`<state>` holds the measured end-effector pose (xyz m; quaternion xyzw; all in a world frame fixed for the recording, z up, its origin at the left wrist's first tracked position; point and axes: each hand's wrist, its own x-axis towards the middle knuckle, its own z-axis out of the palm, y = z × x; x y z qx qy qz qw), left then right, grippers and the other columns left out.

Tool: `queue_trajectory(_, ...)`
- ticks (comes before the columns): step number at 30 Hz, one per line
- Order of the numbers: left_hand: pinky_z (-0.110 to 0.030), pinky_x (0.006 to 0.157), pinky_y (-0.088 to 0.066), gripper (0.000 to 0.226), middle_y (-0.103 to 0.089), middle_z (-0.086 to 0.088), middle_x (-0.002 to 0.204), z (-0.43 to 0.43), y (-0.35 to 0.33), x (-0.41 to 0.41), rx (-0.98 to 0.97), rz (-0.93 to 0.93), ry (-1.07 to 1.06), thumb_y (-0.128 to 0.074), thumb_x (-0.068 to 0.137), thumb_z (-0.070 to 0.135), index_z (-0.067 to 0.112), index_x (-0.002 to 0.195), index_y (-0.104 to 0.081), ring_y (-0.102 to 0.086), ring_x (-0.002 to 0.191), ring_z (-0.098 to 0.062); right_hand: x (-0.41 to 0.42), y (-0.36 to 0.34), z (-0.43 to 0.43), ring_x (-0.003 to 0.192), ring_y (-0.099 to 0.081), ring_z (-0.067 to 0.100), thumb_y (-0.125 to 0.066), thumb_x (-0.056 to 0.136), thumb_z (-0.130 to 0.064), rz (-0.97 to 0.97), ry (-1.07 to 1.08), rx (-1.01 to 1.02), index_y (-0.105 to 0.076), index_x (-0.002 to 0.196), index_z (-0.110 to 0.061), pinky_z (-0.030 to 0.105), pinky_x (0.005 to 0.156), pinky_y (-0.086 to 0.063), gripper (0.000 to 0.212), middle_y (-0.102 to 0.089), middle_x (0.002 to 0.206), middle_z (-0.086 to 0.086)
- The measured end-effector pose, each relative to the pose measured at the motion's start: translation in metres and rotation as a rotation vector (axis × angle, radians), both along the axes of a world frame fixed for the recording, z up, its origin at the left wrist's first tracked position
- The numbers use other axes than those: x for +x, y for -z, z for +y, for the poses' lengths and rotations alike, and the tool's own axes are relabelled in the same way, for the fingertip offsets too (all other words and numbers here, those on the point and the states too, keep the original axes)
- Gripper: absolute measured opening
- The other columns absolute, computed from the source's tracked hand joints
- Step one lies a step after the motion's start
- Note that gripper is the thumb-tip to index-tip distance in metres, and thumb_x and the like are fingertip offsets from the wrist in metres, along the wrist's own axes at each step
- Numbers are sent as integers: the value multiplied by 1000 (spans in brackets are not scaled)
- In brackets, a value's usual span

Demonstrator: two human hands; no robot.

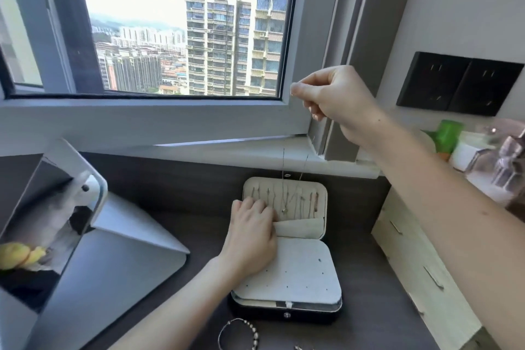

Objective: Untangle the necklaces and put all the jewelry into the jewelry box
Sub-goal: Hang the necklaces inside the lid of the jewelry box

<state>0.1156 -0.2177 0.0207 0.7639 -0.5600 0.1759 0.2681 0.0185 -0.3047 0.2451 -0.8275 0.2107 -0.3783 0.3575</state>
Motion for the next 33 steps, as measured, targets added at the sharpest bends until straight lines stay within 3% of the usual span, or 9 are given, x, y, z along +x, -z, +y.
queue_trajectory(3, -28, 65, -15, 17, -48, 5, 70, 1, 1, 0, -53, 48, 47, -36, 65, 17, 18, 68, -53, -45, 70, -20, 8, 6, -8, 51, -47, 9, -66, 88, -18, 5, -1, 4, -67, 82, -9, 20, 48, -42, 11, -56, 59, -2)
queue_trajectory(7, -27, 66, -12, 19, -43, 9, 72, 1, -1, 1, -76, 103, 87, -45, 60, 7, 20, 71, -55, -42, 73, -18, 14, 17, -15, 55, -48, 10, -66, 88, -19, 38, 6, 3, -67, 82, -8, 20, 49, -42, 13, -56, 62, -1)
queue_trajectory(15, -27, 71, -15, 24, -42, 6, 76, 1, 0, 3, -70, 168, 122, -38, 59, 7, 13, 73, -56, -37, 81, -16, 9, 48, -15, 50, -49, 7, -62, 89, -16, 157, -8, -54, -67, 82, -5, 17, 46, -41, 14, -56, 60, -1)
queue_trajectory(21, -26, 71, -15, 28, -41, 9, 79, 1, -1, 3, -105, 171, 143, -39, 58, 6, 15, 75, -59, -35, 83, -13, 8, 77, -16, 54, -54, 10, -61, 86, -11, 230, -29, -43, -67, 78, -5, 24, 53, -49, 12, -60, 62, 2)
queue_trajectory(27, -25, 71, -16, 28, -48, 8, 79, 0, 0, 2, -153, 160, 115, -43, 62, 8, 14, 78, -65, -46, 85, -20, 4, 105, -18, 59, -60, 15, -62, 87, -14, 277, 4, -73, -68, 79, -10, 36, 66, -55, 10, -66, 68, 6)
queue_trajectory(30, -24, 69, -17, 21, -59, 5, 79, -4, -4, 1, -236, 186, 48, -49, 69, 9, 15, 81, -65, -50, 82, -21, 0, 116, -16, 61, -58, 9, -61, 88, -14, 276, 10, -111, -69, 83, -13, 28, 65, -51, 9, -63, 66, -3)
queue_trajectory(33, -26, 68, -21, 15, -62, 6, 82, -11, -17, 0, -353, 210, -17, -52, 83, 24, 17, 89, -65, -51, 80, -19, -2, 125, -13, 69, -58, 6, -62, 88, -14, 246, 27, -189, -71, 86, -13, 21, 68, -47, 10, -64, 72, -7)
